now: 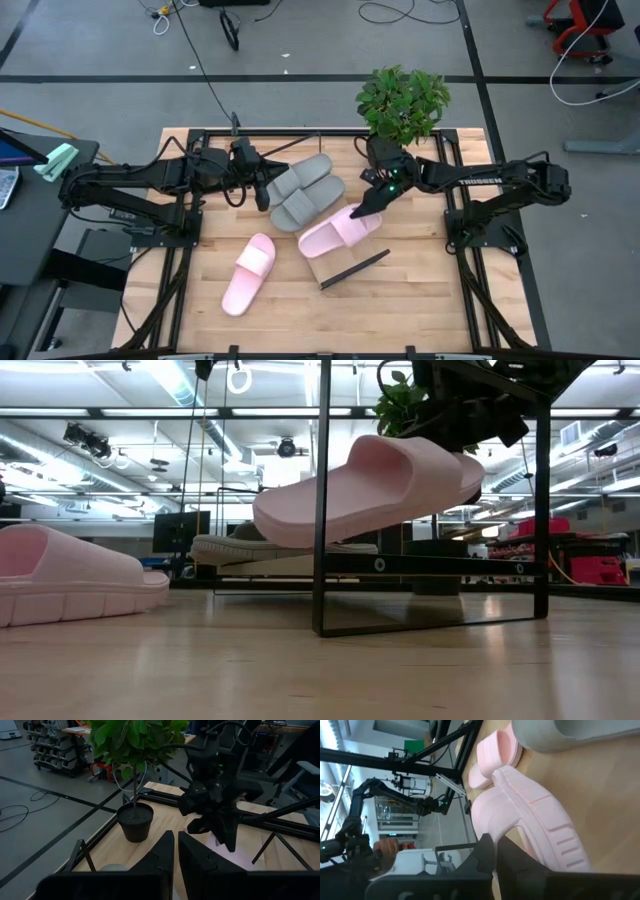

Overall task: Pick and place slides into the shelf
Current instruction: Put the top pink slides on the shelf

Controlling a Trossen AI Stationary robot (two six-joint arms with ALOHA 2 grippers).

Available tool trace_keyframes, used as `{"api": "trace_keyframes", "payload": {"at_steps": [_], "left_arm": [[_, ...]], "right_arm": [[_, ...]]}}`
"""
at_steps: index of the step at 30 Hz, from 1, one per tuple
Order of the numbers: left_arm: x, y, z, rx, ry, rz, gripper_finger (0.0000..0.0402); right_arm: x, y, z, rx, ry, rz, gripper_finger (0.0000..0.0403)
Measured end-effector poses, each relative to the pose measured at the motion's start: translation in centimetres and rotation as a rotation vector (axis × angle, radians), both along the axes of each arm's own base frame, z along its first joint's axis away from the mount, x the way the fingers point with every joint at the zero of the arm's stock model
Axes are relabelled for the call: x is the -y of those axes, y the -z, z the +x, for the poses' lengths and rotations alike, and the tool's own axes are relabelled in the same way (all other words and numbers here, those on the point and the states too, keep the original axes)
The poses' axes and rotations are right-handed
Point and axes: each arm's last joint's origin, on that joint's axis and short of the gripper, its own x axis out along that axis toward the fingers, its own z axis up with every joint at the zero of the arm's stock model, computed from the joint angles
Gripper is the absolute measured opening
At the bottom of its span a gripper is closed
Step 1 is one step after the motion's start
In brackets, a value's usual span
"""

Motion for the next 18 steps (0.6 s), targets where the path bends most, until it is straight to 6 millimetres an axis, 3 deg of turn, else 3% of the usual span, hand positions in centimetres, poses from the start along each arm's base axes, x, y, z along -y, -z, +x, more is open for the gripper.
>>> {"api": "trace_keyframes", "payload": {"at_steps": [10, 18], "left_arm": [[0.0, 0.0, 0.0, -0.001, 0.0, 0.002, 0.004], [0.0, 0.0, 0.0, -0.002, 0.001, 0.002, 0.0028]], "right_arm": [[0.1, 1.1, 0.7, -0.038, -0.02, 0.041, 0.0005], [0.8, 2.2, 1.5, -0.028, -0.028, 0.059, 0.0005]]}}
